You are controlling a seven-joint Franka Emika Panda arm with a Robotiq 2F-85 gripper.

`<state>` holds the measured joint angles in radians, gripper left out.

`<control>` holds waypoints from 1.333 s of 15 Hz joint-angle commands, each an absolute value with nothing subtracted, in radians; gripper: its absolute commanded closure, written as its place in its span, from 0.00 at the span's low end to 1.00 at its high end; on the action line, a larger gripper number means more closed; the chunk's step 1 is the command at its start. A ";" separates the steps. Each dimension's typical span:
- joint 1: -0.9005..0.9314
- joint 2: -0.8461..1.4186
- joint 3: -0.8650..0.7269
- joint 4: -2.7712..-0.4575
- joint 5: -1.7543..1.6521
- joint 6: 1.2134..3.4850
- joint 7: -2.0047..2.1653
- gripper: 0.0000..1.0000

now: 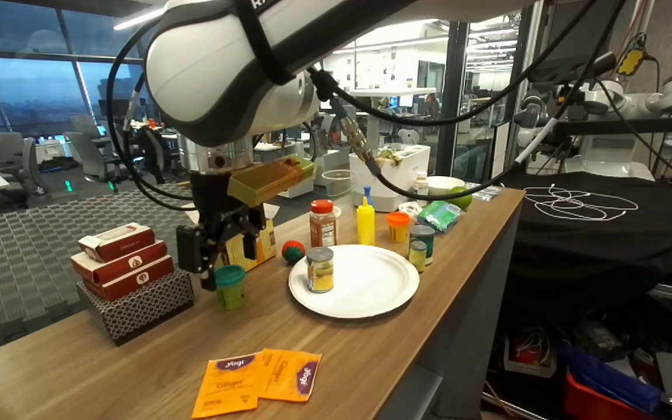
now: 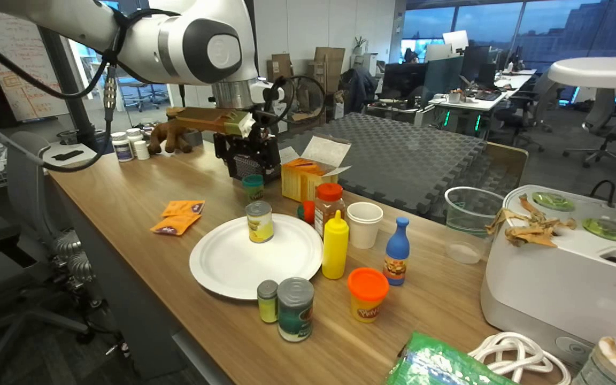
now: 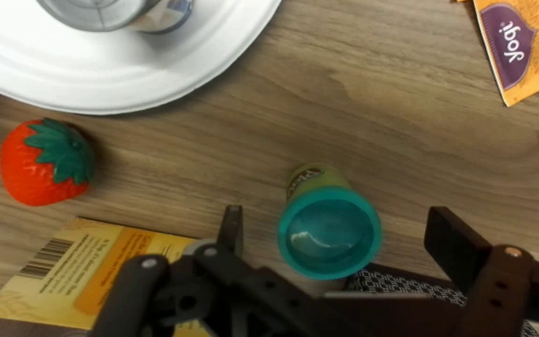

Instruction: Put the containers and strawberry plush toy on the white plate

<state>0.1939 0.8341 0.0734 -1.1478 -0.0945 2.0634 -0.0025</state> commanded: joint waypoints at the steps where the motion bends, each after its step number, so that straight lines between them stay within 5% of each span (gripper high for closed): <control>1: 0.189 0.886 0.077 -1.054 -0.082 2.024 -0.025 0.00; 2: 0.187 0.893 0.078 -1.046 -0.080 2.018 -0.026 0.00; 3: 0.186 0.899 0.078 -1.039 -0.079 2.012 -0.026 0.24; 4: 0.186 0.904 0.078 -1.033 -0.079 2.008 -0.027 0.26; 10: 0.186 0.927 0.077 -1.000 -0.079 1.993 -0.025 0.72; 20: 0.189 0.818 0.046 -1.073 -0.106 1.944 -0.001 0.73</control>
<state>0.1866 0.8805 0.0628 -1.0541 -0.0940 1.9952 -0.0050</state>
